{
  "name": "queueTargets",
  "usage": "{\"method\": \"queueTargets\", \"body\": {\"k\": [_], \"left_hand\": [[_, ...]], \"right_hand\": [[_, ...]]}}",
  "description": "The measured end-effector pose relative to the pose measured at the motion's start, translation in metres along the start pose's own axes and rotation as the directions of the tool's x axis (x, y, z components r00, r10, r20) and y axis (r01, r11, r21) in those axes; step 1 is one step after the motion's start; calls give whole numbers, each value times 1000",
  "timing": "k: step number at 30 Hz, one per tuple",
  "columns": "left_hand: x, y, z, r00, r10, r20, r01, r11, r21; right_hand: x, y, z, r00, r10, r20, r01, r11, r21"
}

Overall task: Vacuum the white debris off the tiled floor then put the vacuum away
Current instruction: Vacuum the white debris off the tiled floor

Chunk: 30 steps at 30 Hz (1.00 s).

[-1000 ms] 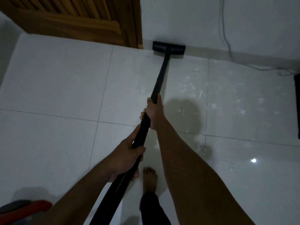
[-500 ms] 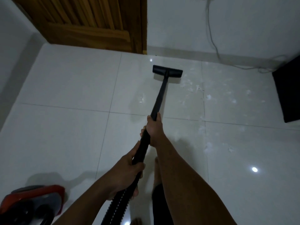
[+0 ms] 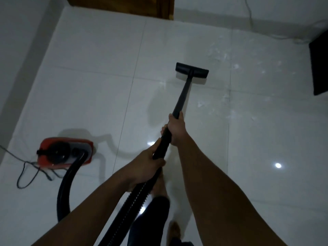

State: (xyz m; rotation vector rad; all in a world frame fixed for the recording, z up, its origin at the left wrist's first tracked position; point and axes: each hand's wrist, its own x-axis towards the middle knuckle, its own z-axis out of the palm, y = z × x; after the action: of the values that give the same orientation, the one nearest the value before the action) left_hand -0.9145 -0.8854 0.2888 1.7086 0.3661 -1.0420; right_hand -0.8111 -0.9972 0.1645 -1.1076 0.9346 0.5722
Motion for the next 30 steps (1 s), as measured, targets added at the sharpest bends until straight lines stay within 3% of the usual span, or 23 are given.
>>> {"method": "queueTargets", "body": {"k": [9, 12, 18, 24, 30], "left_hand": [[-109, -100, 66, 997, -49, 58, 47, 998, 35], [-138, -135, 78, 998, -26, 61, 19, 994, 110], [-192, -204, 87, 989, -78, 124, 68, 994, 85], [-207, -254, 80, 984, -75, 159, 50, 987, 156], [-200, -276, 96, 984, -11, 175, -19, 985, 171]], "right_hand": [[-89, 137, -58, 1000, 28, 3, -28, 994, 105], [-117, 182, -67, 999, 54, -3, -53, 990, 133], [-158, 274, -71, 994, 104, -25, -98, 980, 171], [-171, 335, -72, 990, 132, -58, -114, 961, 253], [-164, 352, -88, 990, 105, -91, -83, 972, 221]]}}
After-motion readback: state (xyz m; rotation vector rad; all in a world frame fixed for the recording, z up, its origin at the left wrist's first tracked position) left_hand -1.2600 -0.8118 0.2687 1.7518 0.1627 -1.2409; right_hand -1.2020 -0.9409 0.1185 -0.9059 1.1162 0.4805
